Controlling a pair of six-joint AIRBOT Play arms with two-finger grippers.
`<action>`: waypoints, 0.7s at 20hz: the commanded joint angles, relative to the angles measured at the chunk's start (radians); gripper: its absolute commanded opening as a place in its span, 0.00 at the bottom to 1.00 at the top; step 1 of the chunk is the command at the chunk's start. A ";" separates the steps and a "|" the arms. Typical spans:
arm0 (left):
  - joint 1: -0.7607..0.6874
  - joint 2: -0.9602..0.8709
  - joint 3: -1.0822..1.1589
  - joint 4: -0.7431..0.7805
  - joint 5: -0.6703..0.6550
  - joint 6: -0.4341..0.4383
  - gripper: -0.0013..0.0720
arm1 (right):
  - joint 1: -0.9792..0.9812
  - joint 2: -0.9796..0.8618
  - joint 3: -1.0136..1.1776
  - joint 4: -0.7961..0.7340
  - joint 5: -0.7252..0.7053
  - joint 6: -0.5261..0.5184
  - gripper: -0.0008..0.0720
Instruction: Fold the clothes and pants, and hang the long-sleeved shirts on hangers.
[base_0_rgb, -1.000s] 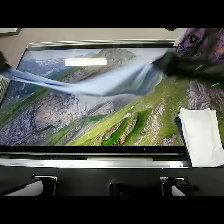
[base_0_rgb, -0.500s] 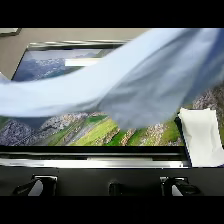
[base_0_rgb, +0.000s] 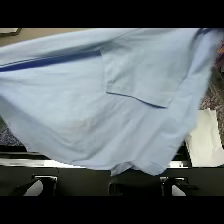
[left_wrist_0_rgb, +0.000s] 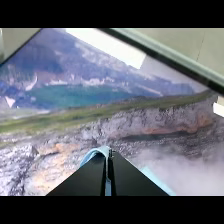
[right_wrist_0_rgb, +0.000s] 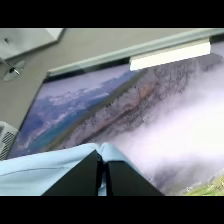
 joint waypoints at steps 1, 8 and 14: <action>-0.036 -0.244 -0.046 0.010 0.032 0.018 0.04 | 0.005 -0.263 -0.018 -0.032 -0.002 -0.008 0.06; -0.155 -0.679 -0.047 0.010 0.319 0.032 0.04 | 0.103 -0.767 -0.018 -0.033 -0.206 -0.052 0.06; -0.187 -0.807 -0.045 -0.014 0.406 0.032 0.05 | 0.131 -0.907 -0.018 0.001 -0.277 -0.035 0.19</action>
